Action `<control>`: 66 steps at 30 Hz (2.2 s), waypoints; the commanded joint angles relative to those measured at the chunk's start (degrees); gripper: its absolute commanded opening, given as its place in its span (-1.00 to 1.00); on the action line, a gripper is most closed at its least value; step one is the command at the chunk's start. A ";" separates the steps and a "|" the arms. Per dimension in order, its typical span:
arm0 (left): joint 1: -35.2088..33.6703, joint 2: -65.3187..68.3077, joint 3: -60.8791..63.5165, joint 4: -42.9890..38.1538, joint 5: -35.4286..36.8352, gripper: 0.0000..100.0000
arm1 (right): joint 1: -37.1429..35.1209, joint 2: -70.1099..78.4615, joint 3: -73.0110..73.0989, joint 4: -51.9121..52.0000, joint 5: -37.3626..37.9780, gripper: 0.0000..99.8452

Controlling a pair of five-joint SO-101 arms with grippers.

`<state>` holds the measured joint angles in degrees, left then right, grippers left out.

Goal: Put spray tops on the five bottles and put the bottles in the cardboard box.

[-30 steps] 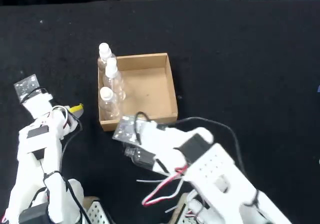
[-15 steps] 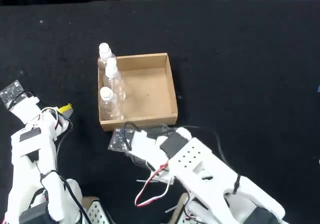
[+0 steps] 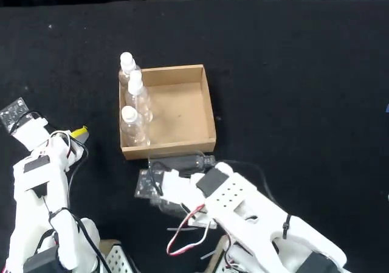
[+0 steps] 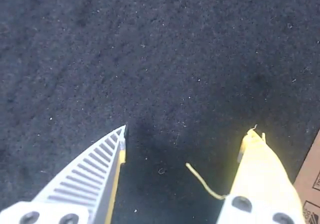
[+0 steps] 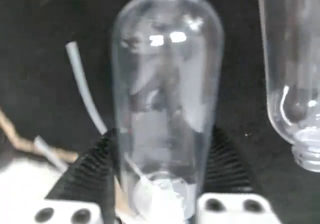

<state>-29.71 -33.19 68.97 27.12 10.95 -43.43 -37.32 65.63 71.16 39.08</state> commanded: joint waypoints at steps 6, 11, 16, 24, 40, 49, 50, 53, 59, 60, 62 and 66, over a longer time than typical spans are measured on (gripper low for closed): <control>-0.04 -0.18 -2.51 -0.09 0.44 -0.34 | 18.37 -0.04 -18.68 17.05 20.48 -0.95; -0.04 -0.18 -2.68 -0.09 0.44 -0.34 | 38.95 -0.13 -24.22 24.35 37.10 -0.95; -0.04 -0.18 -2.68 -0.09 0.44 -0.34 | 60.13 0.13 -26.77 22.77 49.41 -0.95; 0.04 -0.18 -2.59 -0.09 0.44 -0.34 | 81.32 5.32 -16.84 -1.49 32.26 -0.95; 0.04 -0.18 -2.51 -0.09 0.44 -0.34 | 87.12 34.33 -37.93 5.80 11.34 -0.38; 0.04 -0.18 -2.51 -0.09 0.44 -0.34 | 86.95 34.95 -41.36 9.93 16.97 -0.37; 0.04 -0.18 -2.51 -0.09 0.44 -0.34 | 86.77 34.95 -39.96 8.97 17.14 -0.36; 0.13 -0.18 -2.59 -0.09 0.44 -0.34 | 84.31 34.42 -36.44 5.45 17.23 -0.34; 0.13 -0.18 -2.51 -0.09 0.44 -0.34 | 79.82 34.95 -34.86 0.26 12.48 -0.35; 0.13 -0.18 -2.51 -0.09 0.44 -0.34 | 79.38 35.21 -34.42 -1.58 11.69 -0.35; 0.13 -0.18 -2.51 -0.09 0.44 -0.34 | 78.95 36.26 -32.57 -6.77 9.85 -0.35; 0.13 -0.18 -2.51 -0.09 0.44 -0.34 | 78.68 38.46 -30.81 -9.14 9.76 -0.44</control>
<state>-29.71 -33.19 68.97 27.12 10.95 36.31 0.57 34.86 63.16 49.01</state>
